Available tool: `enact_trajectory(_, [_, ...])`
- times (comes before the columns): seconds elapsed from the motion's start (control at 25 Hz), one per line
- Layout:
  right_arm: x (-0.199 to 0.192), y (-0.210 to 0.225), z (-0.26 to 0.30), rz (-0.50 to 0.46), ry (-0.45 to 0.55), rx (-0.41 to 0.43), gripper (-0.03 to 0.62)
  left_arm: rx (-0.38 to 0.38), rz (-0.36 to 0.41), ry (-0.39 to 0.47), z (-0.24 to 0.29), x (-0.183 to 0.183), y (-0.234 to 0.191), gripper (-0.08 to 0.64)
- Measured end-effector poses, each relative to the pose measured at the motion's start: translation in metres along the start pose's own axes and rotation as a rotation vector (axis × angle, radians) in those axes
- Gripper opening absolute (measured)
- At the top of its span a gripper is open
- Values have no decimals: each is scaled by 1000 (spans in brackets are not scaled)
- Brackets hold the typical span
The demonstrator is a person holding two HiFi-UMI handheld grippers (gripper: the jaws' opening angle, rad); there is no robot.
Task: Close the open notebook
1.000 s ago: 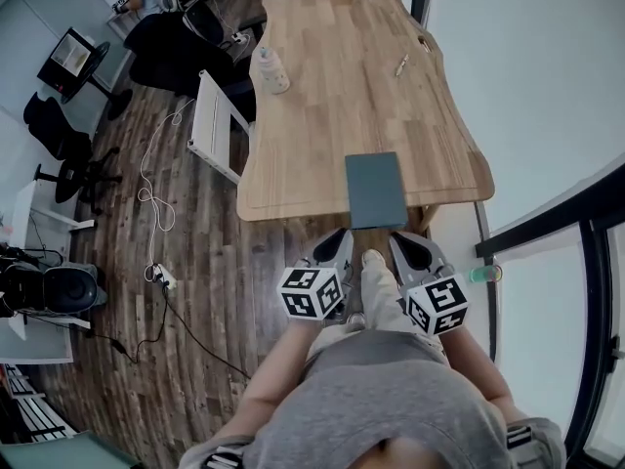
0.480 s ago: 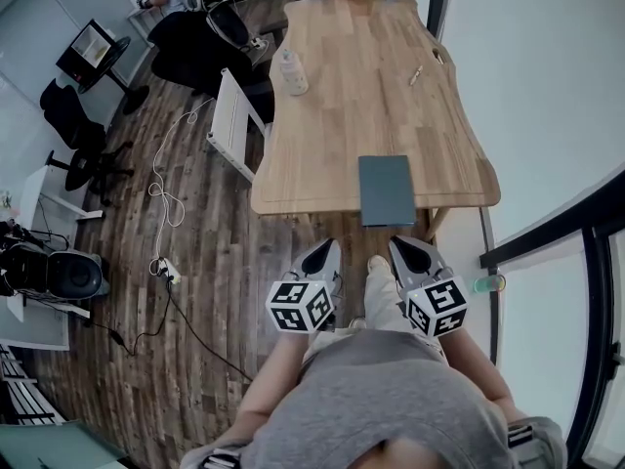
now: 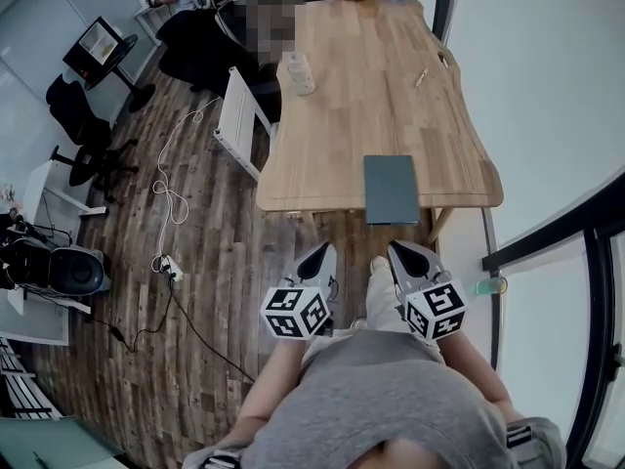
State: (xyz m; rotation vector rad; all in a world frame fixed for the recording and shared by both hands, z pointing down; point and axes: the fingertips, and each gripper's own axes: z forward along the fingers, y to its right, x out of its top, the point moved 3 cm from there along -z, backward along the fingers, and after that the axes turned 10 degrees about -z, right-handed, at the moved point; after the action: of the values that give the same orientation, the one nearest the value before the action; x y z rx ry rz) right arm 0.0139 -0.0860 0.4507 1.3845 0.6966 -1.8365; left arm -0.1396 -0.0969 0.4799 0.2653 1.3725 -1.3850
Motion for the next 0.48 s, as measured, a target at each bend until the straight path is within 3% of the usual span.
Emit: enact_trajectory(0.48, [3,-1,2,-19,4,12,-2,-12,-3,8,2,2,2,2])
